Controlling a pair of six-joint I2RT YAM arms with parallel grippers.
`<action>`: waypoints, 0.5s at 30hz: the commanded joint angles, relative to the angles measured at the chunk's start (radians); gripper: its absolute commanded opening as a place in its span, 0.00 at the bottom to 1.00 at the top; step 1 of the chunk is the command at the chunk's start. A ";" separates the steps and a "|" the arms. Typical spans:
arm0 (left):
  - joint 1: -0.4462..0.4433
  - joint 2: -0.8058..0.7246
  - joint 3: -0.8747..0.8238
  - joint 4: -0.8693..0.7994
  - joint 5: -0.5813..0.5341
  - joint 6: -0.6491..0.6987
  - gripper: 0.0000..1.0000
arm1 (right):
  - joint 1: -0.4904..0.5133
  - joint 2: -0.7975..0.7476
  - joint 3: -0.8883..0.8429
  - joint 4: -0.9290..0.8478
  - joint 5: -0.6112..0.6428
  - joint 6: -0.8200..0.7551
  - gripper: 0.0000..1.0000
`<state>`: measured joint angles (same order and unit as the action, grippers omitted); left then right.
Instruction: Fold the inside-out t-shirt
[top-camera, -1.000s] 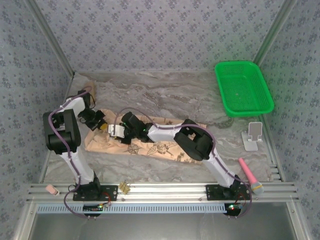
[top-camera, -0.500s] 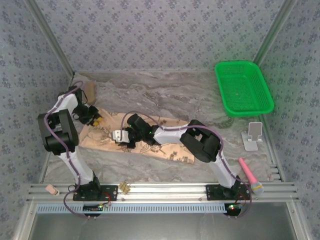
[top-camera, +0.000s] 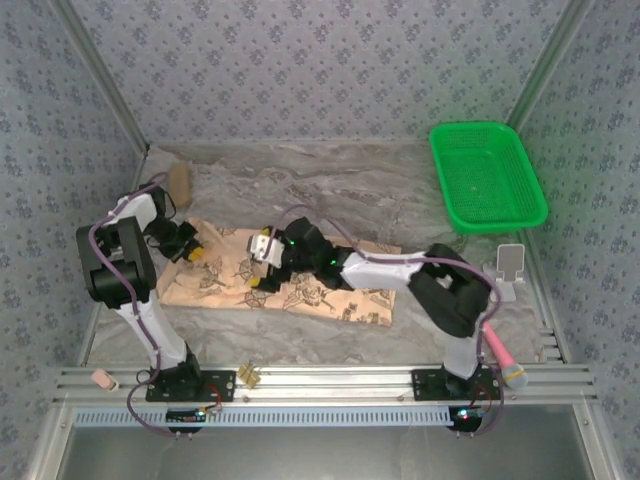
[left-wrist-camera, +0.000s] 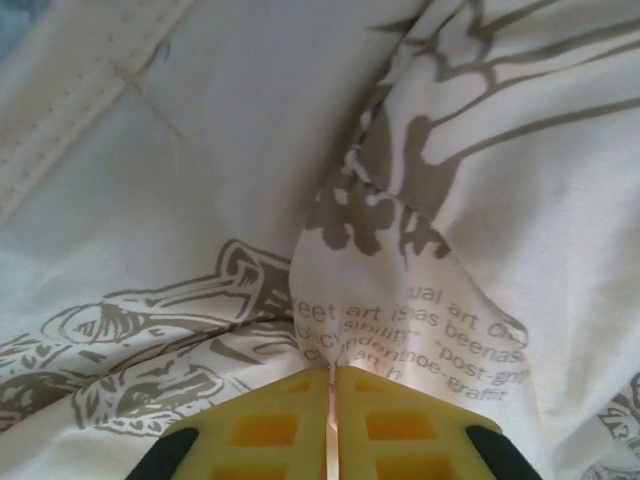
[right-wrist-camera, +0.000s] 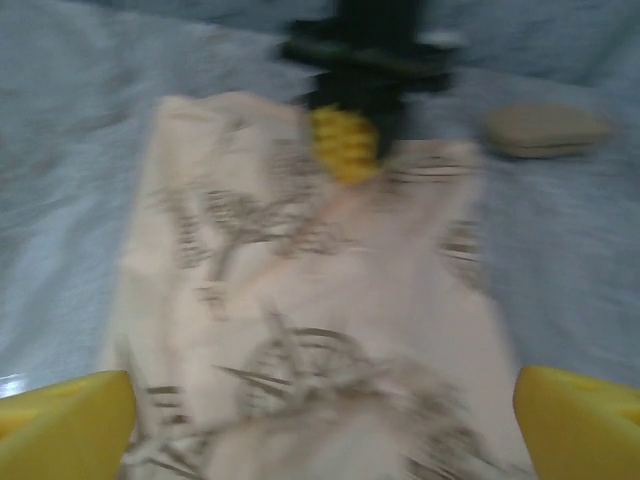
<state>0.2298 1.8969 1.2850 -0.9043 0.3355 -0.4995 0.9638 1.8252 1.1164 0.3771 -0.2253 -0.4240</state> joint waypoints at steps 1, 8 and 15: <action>0.010 0.000 -0.010 -0.018 -0.029 0.028 0.00 | 0.016 -0.155 -0.069 0.024 0.404 0.107 1.00; 0.040 -0.056 0.049 -0.057 -0.050 0.038 0.02 | -0.065 -0.346 -0.001 -0.658 0.891 0.787 1.00; 0.024 -0.215 -0.163 -0.016 -0.005 0.008 0.31 | -0.297 -0.559 -0.241 -0.805 0.529 1.122 0.99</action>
<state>0.2665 1.7535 1.2045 -0.8997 0.3035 -0.4828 0.7044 1.3315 0.9527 -0.2623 0.4091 0.4648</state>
